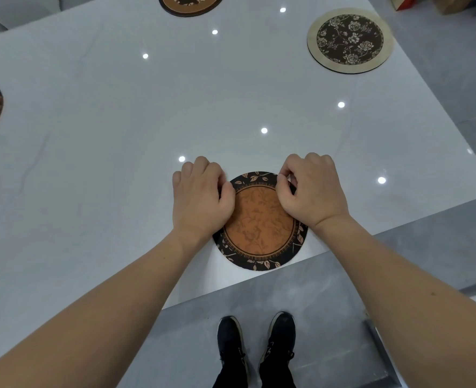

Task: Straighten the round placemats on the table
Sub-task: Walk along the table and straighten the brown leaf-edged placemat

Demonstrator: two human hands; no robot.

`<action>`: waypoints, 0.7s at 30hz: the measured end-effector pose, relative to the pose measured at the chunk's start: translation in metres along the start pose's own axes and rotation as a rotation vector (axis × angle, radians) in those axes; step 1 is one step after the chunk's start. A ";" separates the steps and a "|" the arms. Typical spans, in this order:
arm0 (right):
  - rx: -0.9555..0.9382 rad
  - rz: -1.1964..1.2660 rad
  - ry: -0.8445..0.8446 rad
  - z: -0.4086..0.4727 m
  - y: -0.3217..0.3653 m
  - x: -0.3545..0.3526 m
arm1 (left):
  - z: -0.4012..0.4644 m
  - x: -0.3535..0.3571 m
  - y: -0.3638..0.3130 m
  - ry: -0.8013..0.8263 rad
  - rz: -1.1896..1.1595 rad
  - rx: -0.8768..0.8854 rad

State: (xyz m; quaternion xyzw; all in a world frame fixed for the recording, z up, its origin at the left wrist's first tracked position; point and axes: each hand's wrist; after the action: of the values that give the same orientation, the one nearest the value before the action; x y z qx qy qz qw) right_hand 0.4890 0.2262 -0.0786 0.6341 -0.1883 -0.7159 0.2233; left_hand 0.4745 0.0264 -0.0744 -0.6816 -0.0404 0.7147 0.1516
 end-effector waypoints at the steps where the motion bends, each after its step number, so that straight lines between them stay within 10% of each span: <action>1: -0.001 0.000 0.002 0.000 0.000 0.000 | 0.000 0.000 0.000 0.001 0.000 0.000; 21: 0.010 0.001 0.016 0.000 0.002 -0.002 | 0.001 0.000 0.001 0.019 0.010 0.009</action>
State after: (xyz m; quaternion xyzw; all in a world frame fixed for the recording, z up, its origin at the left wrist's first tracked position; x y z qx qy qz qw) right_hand 0.4892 0.2257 -0.0757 0.6409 -0.1903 -0.7098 0.2220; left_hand 0.4737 0.0256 -0.0746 -0.6880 -0.0322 0.7090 0.1514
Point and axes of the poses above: each hand's wrist, its own z-axis towards the middle knuckle, its own x-axis out of the palm, y = z × x, and after that the axes turned 5 degrees about z, right-handed
